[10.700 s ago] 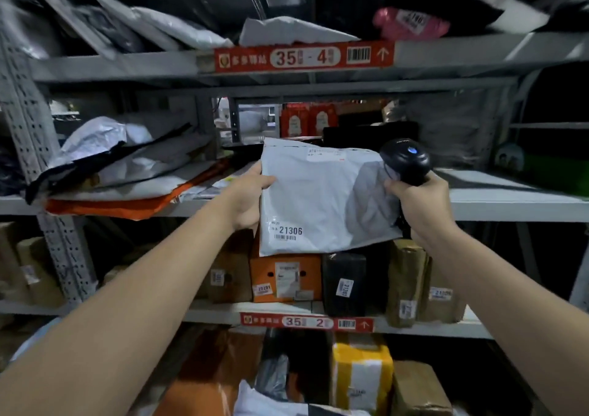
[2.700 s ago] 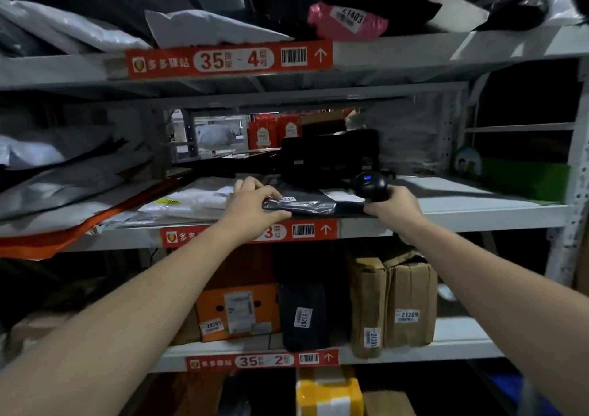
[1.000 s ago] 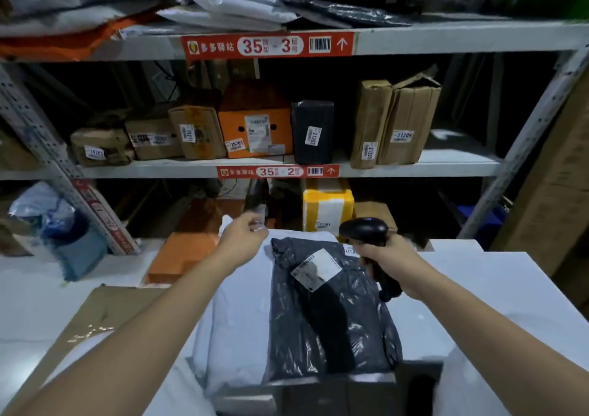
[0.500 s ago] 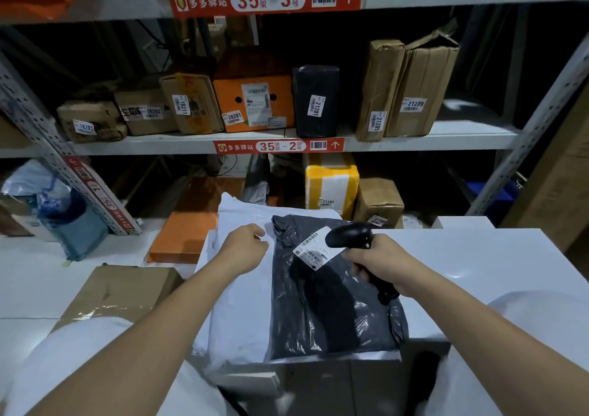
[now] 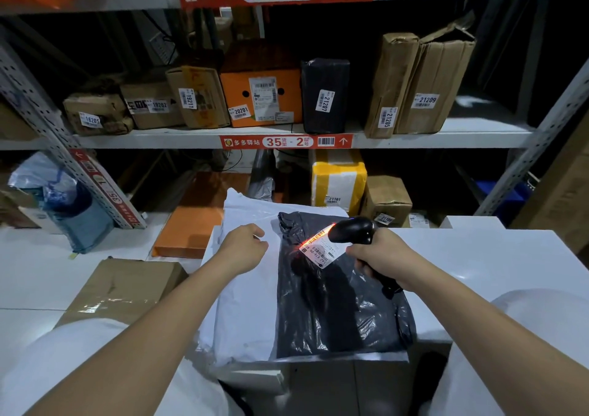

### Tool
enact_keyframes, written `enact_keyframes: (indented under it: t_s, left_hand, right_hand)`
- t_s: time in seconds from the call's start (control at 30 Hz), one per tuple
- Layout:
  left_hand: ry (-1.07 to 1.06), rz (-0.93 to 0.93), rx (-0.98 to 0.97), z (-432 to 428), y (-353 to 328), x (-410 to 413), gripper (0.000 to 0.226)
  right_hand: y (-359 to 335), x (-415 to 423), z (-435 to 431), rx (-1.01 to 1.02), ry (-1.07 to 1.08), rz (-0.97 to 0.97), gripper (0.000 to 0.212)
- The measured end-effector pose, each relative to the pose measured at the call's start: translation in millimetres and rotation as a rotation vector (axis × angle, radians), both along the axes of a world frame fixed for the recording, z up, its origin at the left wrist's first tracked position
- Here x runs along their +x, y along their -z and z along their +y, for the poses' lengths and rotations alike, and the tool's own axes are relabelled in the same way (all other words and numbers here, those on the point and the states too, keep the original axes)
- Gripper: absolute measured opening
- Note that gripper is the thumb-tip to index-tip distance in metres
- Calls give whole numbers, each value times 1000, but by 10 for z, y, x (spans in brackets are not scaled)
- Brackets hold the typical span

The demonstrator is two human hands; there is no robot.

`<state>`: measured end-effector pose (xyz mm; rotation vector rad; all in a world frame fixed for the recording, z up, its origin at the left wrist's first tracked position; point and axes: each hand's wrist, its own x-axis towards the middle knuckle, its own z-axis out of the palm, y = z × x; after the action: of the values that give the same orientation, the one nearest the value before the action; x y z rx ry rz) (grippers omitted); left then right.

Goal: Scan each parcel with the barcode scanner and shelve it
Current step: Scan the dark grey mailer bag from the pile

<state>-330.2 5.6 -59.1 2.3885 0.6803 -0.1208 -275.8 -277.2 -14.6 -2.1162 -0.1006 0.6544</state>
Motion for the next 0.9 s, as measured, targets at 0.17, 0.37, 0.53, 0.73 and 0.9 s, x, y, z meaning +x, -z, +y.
enact_keyframes:
  t_s: [0.17, 0.37, 0.53, 0.73, 0.9]
  left_hand:
    - [18, 13, -55, -21, 11, 20, 38]
    - [37, 28, -60, -69, 5, 19, 38]
    - [40, 44, -44, -84, 27, 23, 38]
    - [38, 54, -31, -91, 46, 40, 37]
    - [51, 67, -17, -103, 57, 50, 37]
  right_hand:
    - [28, 5, -39, -78, -32, -81, 21]
    - [1, 10, -74, -85, -45, -98, 17]
    - [-21, 5, -75, -72, -35, -75, 18]
    - [-52, 2, -75, -85, -38, -73, 17]
    - [-46, 3, -86, -80, -34, -53, 21]
